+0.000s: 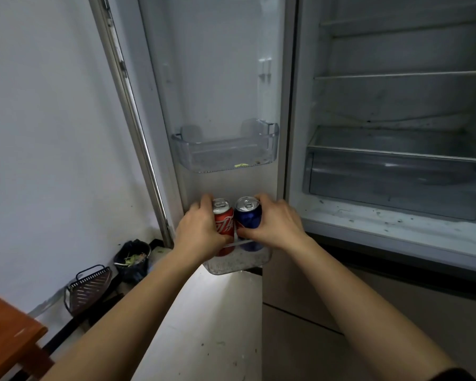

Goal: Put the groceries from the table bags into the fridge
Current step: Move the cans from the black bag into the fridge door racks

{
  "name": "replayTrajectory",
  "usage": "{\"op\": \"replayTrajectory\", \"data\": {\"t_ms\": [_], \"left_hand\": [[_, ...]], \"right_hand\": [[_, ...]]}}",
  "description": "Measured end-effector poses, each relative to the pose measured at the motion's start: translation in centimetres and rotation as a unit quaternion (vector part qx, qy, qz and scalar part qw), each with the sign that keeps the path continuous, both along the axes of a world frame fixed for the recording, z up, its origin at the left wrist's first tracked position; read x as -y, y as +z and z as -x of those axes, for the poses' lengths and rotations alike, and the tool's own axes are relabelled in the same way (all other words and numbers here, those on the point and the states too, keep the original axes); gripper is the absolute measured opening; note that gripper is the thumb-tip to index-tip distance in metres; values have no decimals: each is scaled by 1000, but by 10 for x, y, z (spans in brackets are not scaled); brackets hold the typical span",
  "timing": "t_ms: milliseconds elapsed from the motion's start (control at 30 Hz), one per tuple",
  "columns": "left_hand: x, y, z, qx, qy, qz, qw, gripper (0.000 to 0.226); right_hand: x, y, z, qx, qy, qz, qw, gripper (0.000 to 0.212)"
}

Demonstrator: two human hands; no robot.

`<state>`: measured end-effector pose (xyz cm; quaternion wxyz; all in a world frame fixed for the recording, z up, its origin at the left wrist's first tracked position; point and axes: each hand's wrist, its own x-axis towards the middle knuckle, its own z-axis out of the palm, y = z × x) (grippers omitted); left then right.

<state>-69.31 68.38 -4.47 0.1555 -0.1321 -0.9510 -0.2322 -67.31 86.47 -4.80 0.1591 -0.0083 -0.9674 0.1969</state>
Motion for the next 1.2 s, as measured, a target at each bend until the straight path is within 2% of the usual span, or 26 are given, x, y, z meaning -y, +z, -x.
{"op": "replayTrajectory", "data": {"t_ms": [400,533,633,700,800,867,1033,1200], "left_hand": [[0,3,3,45,-2,19,999,76],[2,3,0,51,0,24,998,71],[9,2,-13,27,-3,11,1000,58],[18,0,-31,-29,-7,-17,999,46],[39,-10,-63,-132,14,-57,990,31],[60,-23,-79,-164,47,-69,983,32],[125,-53,-109,-136,120,-46,982,45],[220,-58,-134,-132,203,-17,970,49]], "right_hand": [[3,5,-1,26,-1,0,1000,72],[-4,6,-8,15,20,33,999,57],[-11,6,-20,-23,29,44,998,60],[-14,1,-29,-69,35,68,995,60],[-6,-15,-41,-174,52,131,975,41],[10,-28,-47,-235,70,160,956,30],[78,-50,-47,-295,136,160,932,21],[177,-53,-42,-283,206,143,926,22]]}}
